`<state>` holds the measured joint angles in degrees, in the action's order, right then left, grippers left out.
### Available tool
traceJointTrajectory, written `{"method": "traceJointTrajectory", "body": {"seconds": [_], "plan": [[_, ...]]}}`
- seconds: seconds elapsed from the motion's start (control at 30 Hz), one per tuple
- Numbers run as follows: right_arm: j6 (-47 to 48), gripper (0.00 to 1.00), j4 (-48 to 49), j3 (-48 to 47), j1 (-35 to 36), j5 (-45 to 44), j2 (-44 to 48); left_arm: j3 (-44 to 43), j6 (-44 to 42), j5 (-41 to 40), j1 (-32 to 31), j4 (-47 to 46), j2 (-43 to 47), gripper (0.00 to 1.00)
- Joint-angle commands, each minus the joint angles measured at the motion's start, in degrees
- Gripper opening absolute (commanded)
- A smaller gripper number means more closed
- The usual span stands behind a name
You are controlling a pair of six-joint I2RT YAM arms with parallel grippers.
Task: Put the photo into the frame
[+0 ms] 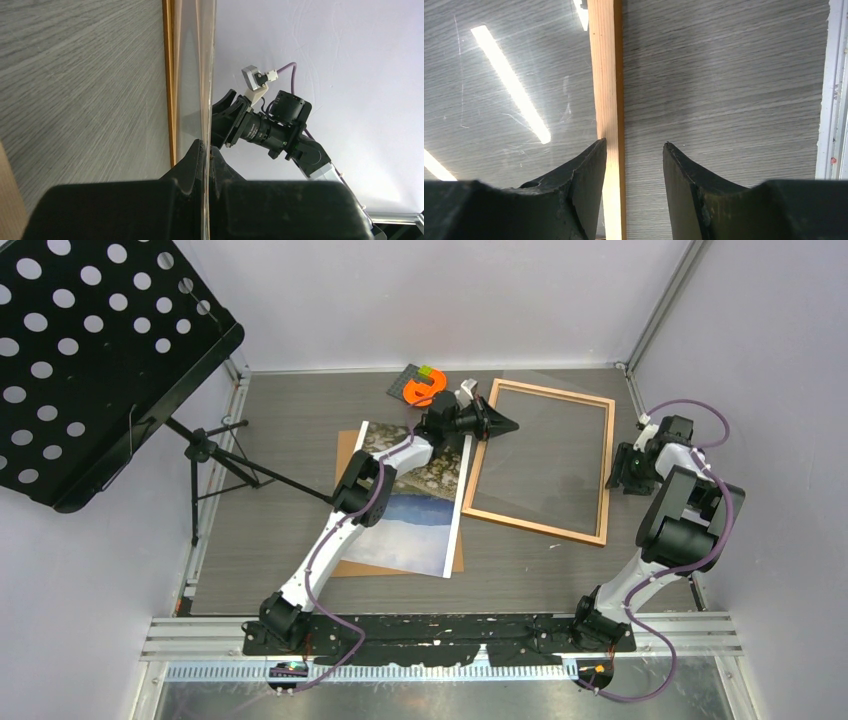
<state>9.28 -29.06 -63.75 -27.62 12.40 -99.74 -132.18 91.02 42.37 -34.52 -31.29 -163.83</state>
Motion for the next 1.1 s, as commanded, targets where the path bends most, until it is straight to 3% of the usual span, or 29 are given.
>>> {"method": "traceJointTrajectory", "body": {"seconds": [0.0, 1.07], "plan": [[-0.4, 0.52, -0.4, -1.7, -0.5, 1.3, 2.4, 1.3, 1.0, 2.3, -0.5, -4.7, 3.9, 0.00], [-0.4, 0.49, -0.7, -1.5, -1.0, 2.8, 1.9, 5.5, 2.1, 2.8, -1.3, -7.2, 5.3, 0.00]]}}
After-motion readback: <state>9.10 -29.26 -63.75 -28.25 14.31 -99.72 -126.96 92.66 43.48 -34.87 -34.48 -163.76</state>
